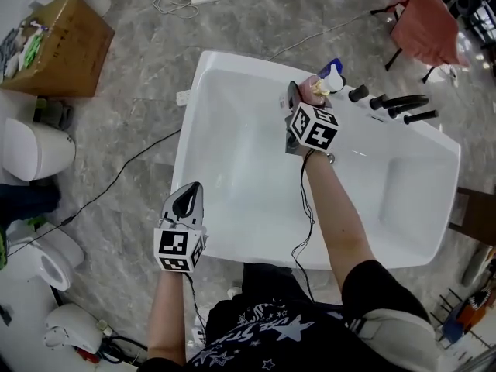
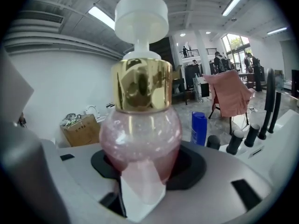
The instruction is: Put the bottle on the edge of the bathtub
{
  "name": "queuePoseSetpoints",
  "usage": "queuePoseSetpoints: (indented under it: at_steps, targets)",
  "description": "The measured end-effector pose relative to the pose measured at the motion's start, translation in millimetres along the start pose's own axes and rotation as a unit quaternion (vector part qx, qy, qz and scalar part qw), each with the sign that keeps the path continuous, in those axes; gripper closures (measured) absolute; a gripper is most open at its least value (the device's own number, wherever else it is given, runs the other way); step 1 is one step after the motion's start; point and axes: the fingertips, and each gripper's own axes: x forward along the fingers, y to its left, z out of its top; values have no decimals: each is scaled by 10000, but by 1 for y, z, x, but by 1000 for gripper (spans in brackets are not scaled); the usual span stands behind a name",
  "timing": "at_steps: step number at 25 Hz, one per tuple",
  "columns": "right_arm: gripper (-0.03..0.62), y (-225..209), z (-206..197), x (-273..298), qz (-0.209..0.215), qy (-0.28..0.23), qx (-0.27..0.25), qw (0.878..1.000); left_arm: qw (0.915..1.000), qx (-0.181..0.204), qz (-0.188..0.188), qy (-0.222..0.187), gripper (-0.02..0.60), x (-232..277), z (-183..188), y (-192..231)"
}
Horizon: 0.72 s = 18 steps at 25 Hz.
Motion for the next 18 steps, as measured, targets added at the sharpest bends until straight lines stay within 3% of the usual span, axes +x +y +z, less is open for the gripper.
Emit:
queuePoseSetpoints:
  at_steps: [18]
  targets:
    - [370, -41, 17, 127, -937, -182, -112, 9954, 9991, -410, 46, 0, 566, 63, -11, 46]
